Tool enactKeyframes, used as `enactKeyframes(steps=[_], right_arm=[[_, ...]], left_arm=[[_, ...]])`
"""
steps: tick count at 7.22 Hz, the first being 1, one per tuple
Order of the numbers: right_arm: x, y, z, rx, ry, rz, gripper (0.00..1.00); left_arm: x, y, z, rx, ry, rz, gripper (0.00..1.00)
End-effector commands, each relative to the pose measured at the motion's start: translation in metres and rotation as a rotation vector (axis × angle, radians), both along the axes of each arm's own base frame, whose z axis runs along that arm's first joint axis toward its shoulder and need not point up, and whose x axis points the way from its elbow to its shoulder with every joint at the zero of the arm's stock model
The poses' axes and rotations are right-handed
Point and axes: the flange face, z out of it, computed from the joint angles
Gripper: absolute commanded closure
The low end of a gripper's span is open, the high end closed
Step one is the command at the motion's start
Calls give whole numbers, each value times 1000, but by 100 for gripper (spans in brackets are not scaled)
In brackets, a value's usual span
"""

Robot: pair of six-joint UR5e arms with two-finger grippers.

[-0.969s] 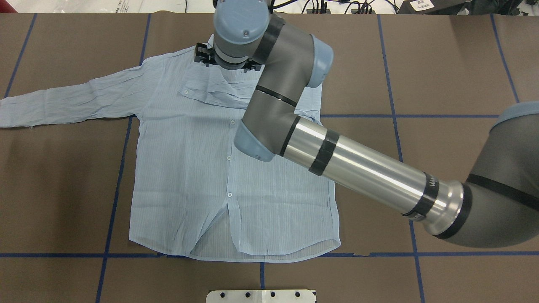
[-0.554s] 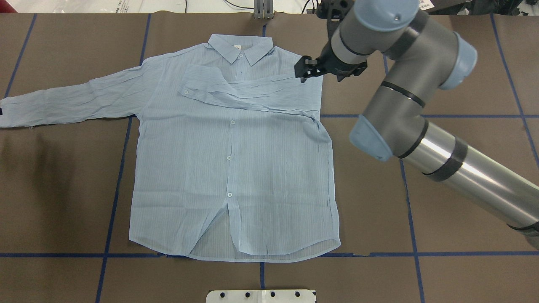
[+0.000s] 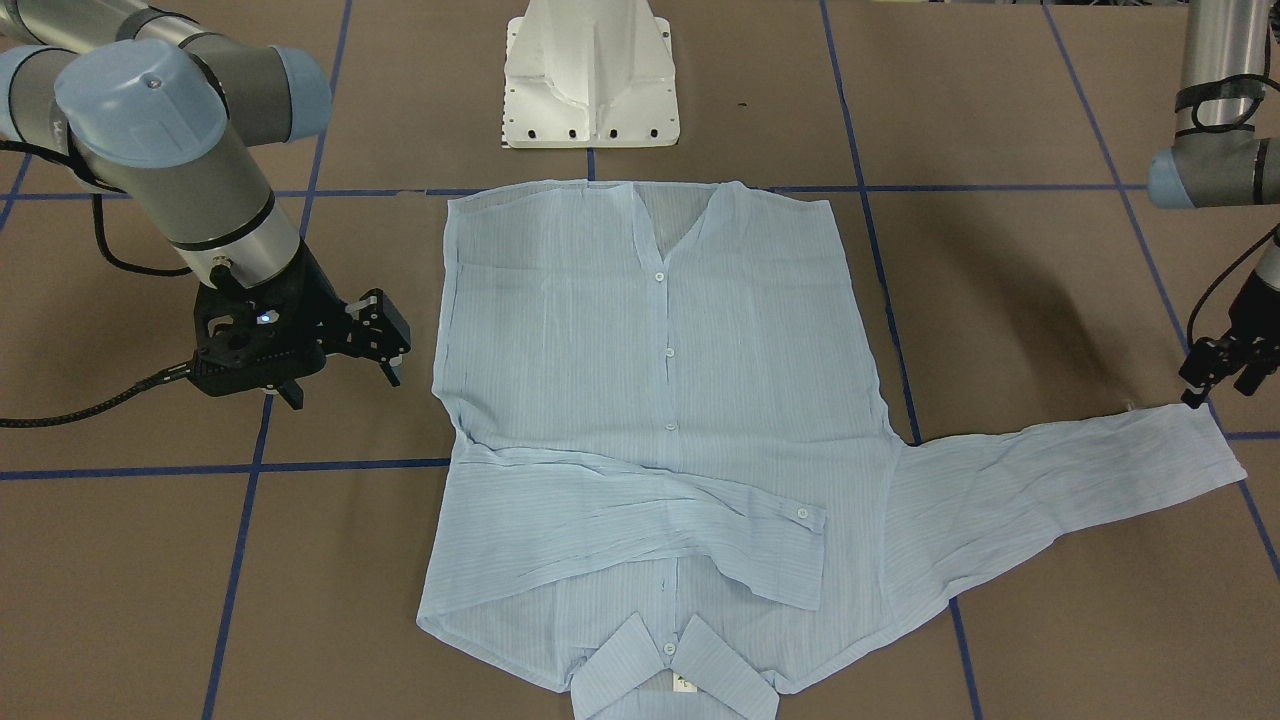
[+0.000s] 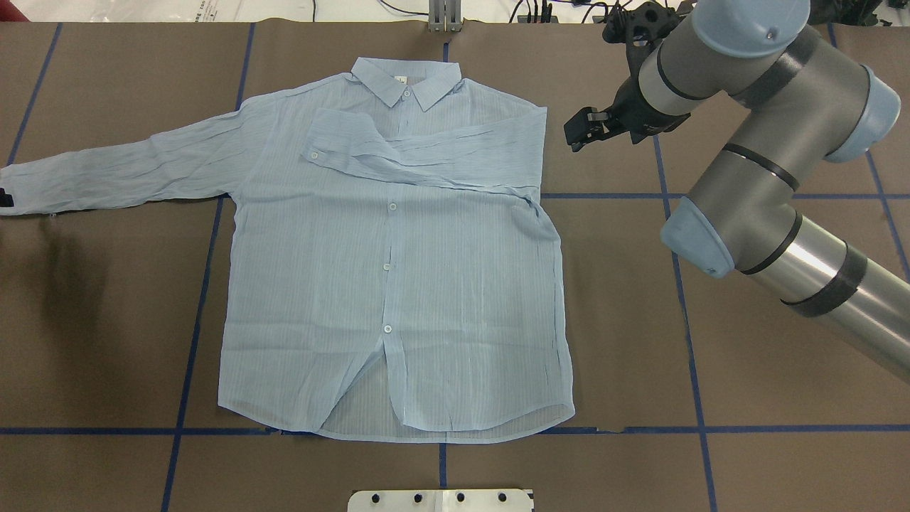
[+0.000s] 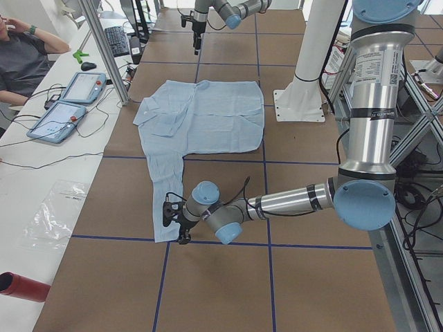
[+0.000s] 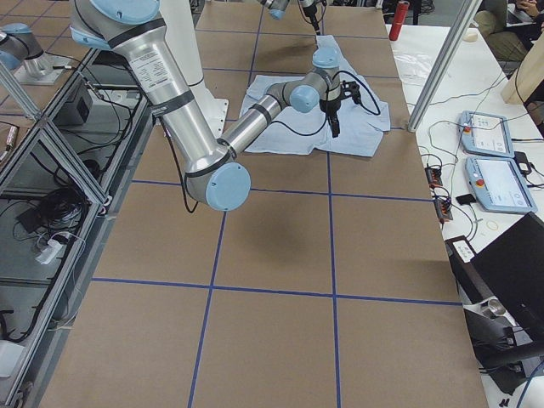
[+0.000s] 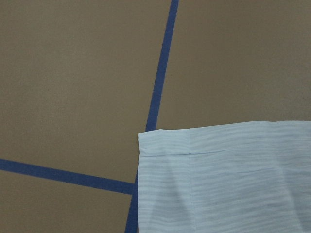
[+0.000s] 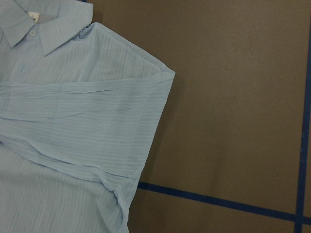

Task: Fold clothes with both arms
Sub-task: 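Open the right gripper and withdraw it away from the shirt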

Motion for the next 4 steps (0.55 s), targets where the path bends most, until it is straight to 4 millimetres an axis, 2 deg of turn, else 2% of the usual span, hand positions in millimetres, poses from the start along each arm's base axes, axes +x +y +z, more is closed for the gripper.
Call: enactKeyframes(steps=[1,3,4], right_arm=[[2,1,4,-3,0,-3,0],[3,2,3,0,0,-1,0],[2,2,4,-1,1,-2,0]], left_arm=[[0,-3,6,-2,-21,-14,26],[2,-3,10,-9,-27,-11,29],[10,-1,12,-12,-29,5,31]])
